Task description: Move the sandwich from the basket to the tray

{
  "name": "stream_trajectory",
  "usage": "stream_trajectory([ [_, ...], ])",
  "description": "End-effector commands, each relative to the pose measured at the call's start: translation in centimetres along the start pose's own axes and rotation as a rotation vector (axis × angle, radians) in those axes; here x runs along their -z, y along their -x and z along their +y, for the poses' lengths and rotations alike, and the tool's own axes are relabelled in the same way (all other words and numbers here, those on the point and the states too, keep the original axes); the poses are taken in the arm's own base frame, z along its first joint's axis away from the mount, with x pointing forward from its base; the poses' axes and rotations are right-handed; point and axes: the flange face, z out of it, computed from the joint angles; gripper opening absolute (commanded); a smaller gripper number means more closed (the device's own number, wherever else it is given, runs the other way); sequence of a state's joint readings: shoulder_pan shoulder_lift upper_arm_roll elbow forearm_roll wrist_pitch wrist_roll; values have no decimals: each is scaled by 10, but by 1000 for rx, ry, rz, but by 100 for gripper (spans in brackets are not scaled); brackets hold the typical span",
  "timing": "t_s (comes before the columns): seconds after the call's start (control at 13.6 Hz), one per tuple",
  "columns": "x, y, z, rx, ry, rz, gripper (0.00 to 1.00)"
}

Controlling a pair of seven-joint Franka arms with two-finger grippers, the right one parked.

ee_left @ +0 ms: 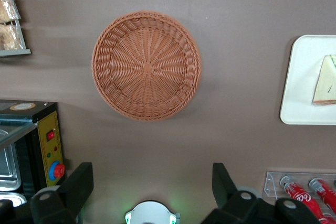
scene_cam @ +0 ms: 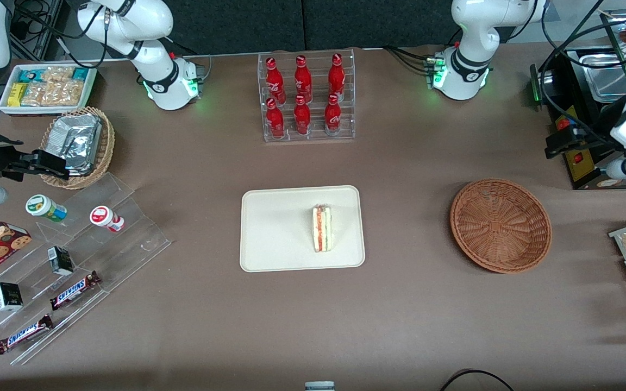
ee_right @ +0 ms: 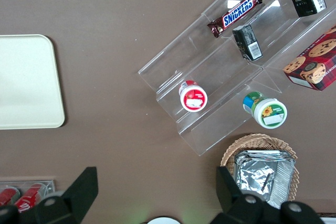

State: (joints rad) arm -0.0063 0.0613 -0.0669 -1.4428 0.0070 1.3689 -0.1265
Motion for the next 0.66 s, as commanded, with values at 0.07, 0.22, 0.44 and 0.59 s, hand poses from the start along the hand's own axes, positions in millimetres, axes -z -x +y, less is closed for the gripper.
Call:
stream_trajectory([
  [0.07, -8, 34, -12, -49, 14, 25, 100],
  [0.22, -6, 36, -22, -65, 20, 25, 100],
  [0.44, 0, 31, -18, -74, 19, 43, 100],
  [0.59, 0, 28, -17, -67, 19, 43, 100],
])
